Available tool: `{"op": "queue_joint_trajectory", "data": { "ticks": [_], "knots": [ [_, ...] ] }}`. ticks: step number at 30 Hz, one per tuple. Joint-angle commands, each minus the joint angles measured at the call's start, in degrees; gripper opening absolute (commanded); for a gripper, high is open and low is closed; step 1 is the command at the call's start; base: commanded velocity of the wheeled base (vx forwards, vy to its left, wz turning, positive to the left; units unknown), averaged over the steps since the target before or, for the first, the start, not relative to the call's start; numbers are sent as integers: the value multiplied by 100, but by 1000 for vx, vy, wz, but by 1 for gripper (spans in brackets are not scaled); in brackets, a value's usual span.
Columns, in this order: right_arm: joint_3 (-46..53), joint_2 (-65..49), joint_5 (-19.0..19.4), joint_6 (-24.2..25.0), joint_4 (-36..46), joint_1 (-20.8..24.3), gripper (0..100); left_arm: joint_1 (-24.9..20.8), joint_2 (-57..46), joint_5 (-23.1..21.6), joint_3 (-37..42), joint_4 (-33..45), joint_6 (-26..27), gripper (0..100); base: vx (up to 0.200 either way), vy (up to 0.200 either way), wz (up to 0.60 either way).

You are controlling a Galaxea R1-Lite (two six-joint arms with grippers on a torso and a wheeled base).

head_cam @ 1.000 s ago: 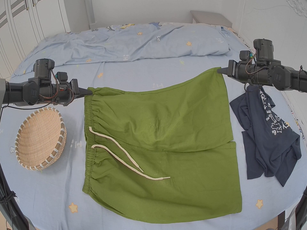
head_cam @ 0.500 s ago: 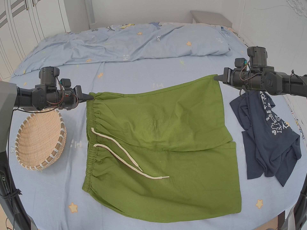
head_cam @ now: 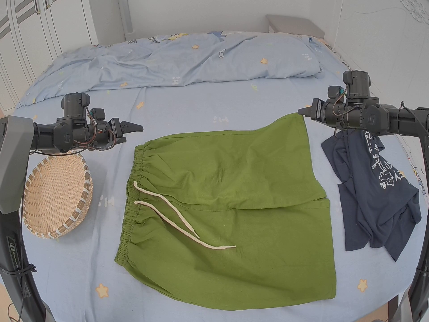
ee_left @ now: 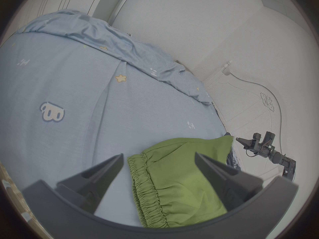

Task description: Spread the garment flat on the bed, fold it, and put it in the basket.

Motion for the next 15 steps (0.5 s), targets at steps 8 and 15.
{"op": "queue_joint_trajectory", "data": {
  "ticks": [8,15],
  "knots": [
    [-136,150,2,14,58,-187,100,-65,-141,-2,75,54,-69,100,0,0,0],
    [717,-808,63,111,515,-310,100,-319,-1407,-20,1543,27,-632,100,0,0,0]
  ]
}}
